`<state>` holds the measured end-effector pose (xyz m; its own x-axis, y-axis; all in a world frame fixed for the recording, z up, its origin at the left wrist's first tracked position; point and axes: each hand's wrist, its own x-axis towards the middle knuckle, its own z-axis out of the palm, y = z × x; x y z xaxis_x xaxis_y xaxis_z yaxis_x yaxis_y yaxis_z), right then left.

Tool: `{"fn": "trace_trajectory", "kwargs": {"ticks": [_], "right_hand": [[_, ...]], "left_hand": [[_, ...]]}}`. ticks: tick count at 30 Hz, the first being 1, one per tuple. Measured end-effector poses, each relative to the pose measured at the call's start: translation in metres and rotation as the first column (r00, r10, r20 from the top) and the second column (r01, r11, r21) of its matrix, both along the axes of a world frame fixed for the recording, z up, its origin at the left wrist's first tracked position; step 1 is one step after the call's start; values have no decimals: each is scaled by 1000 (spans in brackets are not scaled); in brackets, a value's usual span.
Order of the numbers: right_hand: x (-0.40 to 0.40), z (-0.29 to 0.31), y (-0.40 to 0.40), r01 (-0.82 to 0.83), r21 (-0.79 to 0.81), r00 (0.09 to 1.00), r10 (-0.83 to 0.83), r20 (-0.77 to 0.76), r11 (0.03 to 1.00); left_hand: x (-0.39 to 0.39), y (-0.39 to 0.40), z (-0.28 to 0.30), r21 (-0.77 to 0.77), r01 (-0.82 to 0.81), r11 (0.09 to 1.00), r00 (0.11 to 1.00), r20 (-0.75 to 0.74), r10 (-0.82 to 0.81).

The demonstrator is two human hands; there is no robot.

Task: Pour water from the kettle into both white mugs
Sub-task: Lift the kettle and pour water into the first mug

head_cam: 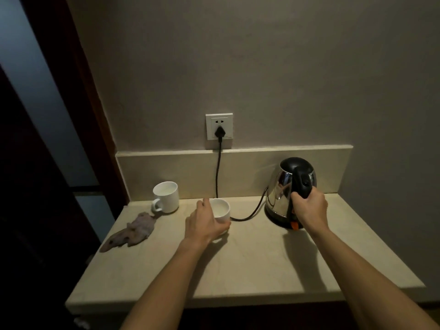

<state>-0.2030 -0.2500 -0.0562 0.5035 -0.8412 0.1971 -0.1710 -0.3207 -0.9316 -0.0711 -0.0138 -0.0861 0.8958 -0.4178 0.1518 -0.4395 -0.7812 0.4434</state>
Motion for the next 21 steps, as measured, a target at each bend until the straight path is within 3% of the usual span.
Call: {"fn": "trace_trajectory", "kwargs": {"ticks": [5,12,21], "right_hand": [[-1,3,3,-11,9,1000,10,17,1000],[-9,5,-8,-97,162,991,80,106,982],[-30,17,-42,-220,219,974,203,98,951]], "left_hand": [[-27,5,-6,-4,78,997,997,8,-78],[-33,16,-15,-57,129,990,992,6,-129],[-25,20,-22,-105,164,981,986,11,-164]]}}
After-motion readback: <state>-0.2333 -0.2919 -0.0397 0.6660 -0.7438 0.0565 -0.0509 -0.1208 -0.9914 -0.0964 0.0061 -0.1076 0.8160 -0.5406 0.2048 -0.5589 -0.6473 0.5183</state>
